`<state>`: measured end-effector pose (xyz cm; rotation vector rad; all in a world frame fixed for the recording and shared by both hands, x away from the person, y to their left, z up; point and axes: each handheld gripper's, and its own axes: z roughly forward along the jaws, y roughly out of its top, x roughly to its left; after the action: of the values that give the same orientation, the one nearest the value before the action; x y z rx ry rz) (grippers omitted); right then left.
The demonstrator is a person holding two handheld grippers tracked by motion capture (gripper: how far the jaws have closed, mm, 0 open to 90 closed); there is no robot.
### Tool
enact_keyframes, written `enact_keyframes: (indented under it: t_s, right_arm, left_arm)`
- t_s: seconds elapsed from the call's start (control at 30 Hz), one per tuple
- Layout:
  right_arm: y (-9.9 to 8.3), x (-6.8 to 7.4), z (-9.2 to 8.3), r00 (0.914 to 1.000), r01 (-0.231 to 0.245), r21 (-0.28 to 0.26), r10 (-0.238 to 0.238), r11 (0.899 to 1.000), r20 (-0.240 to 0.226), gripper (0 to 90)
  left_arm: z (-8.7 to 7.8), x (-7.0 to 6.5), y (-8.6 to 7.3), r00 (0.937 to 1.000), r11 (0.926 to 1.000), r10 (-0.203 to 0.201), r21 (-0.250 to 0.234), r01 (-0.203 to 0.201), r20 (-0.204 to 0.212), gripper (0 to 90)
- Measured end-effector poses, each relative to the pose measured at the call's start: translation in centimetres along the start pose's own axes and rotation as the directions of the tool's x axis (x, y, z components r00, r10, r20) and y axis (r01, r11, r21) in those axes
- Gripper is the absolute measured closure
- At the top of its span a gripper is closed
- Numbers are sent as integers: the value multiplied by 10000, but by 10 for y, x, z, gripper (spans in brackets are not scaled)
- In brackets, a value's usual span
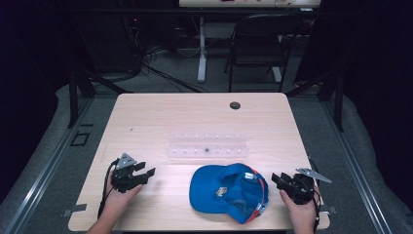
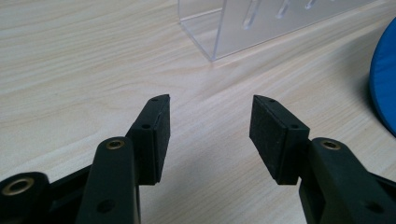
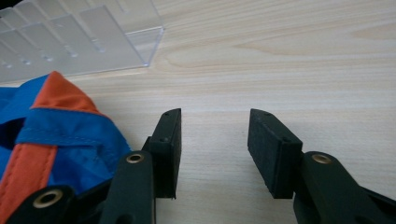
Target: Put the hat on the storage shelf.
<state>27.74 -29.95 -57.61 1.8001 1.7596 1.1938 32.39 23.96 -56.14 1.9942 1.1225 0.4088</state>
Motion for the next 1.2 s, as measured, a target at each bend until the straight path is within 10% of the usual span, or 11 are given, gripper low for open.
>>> enact_keyframes:
  t_s: [0.3, 0.9, 1.2]
  right_arm:
    - [1, -3, -3, 9933, -722, 397, 755, 9966, -880, 623]
    - [25, 16, -12, 9963, 351, 1603, -220, 9865, -829, 529]
    - [42, 21, -20, 9950, 3, 2545, 252, 9671, -970, 557]
  left_arm:
    - [-2, -3, 0, 9999, 9999, 127, 3, -127, -53, 489]
    - [1, -10, 1, 9990, 9988, 433, 222, -435, 68, 489]
    - [1, -10, 1, 9990, 9988, 439, 211, -441, 98, 489]
